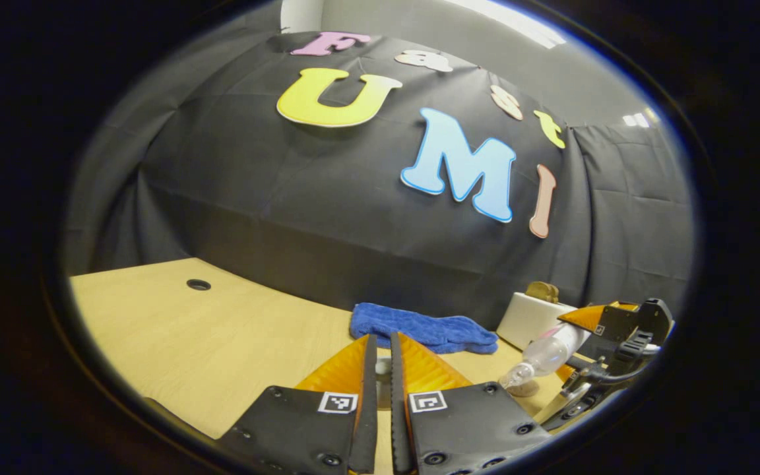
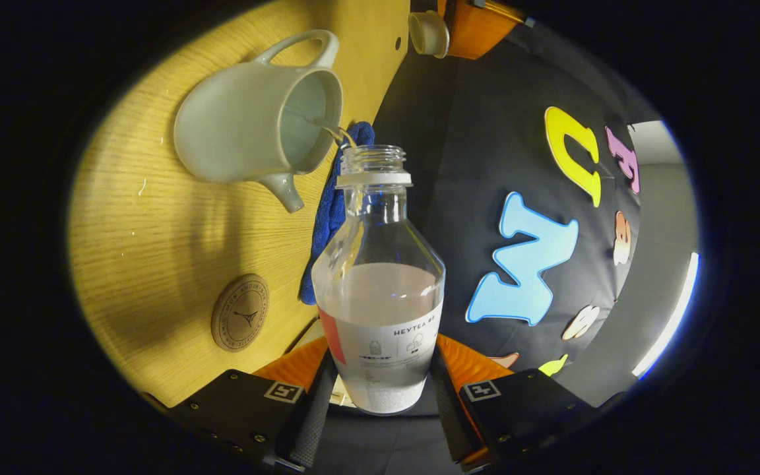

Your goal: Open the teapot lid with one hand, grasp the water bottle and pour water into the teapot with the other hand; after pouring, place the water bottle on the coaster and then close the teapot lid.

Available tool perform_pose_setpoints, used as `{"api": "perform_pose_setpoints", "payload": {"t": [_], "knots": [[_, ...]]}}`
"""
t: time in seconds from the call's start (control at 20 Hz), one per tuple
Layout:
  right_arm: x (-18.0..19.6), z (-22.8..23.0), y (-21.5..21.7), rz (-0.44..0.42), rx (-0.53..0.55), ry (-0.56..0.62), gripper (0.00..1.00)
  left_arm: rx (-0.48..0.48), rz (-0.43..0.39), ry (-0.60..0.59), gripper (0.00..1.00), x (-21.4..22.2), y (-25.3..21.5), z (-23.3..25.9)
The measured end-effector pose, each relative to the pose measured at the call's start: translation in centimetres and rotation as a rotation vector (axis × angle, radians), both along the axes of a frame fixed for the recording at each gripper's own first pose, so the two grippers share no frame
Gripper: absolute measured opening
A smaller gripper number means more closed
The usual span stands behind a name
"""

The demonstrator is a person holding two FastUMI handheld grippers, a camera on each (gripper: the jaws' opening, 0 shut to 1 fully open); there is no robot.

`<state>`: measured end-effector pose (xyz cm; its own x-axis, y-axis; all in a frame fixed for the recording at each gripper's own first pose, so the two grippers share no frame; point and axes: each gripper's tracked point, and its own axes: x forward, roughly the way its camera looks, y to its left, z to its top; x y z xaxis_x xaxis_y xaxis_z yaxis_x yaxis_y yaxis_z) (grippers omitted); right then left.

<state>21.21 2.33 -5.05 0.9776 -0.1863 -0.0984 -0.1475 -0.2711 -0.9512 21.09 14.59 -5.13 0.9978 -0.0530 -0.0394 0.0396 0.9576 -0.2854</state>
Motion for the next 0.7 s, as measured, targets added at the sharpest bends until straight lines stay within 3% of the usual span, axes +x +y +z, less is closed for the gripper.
{"api": "perform_pose_setpoints", "payload": {"t": [0.7], "knots": [[0.9, 4.3, 2.3, 0.136, -0.252, -0.114, 0.72, -0.04, 0.004, 0.005, 0.15, 0.0, 0.8, -0.1]]}}
